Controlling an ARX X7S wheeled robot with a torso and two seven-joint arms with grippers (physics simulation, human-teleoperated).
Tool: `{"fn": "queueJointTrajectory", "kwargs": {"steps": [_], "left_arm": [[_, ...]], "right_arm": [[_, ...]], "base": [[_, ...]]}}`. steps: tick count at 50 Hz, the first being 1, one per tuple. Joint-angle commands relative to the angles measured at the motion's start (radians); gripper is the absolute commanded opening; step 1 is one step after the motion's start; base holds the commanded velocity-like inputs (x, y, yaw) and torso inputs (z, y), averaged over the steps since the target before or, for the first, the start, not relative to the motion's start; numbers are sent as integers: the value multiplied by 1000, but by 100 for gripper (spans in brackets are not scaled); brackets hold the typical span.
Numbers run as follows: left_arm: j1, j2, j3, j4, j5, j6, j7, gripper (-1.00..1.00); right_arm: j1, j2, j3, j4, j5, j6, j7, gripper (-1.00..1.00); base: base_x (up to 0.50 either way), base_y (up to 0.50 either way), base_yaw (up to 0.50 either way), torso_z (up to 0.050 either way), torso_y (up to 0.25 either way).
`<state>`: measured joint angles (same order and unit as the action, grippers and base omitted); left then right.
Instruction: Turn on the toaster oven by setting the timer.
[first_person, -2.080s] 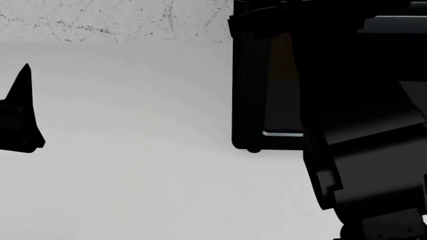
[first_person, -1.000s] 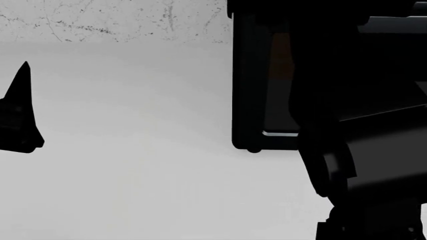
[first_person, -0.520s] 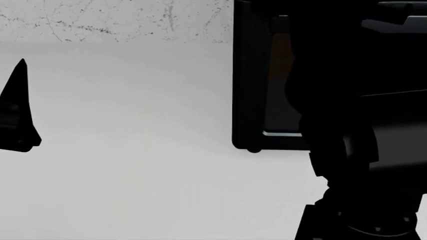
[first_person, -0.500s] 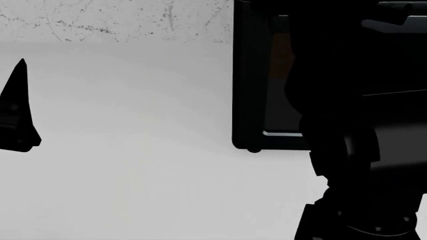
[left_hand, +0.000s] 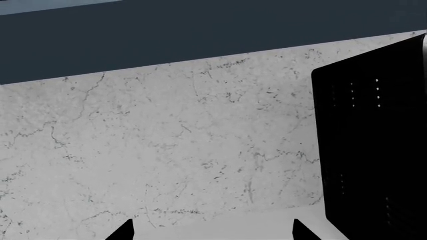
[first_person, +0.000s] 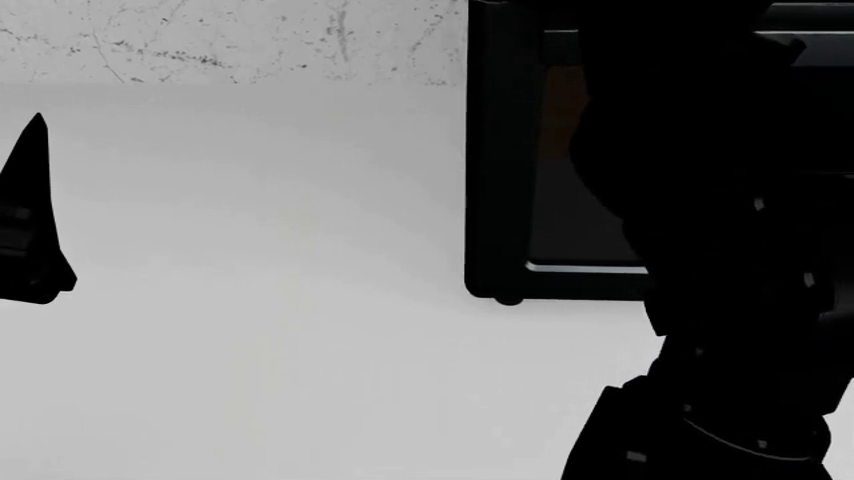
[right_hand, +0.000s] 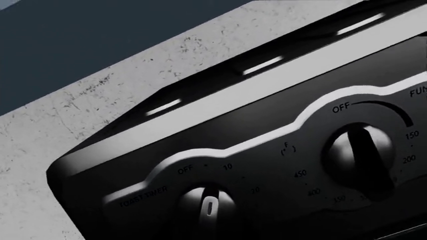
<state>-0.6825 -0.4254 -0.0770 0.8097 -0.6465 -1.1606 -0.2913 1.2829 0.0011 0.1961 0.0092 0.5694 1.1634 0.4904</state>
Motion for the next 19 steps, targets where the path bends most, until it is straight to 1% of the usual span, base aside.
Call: {"fn": "queueJointTrajectory", "kwargs": {"steps": [1,19], "left_arm": [[-6,-5,2,5,-8,-4,-6,100],[-27,-7,-4,27,-39,-39,-25,100]], "right_arm": [[97,21,102,-69,63,-162,57,-100],[119,17,186,-45,211,-207,157,-100]], "base": [[0,-2,-3,0,10],[2,-3,-4,2,4]]}}
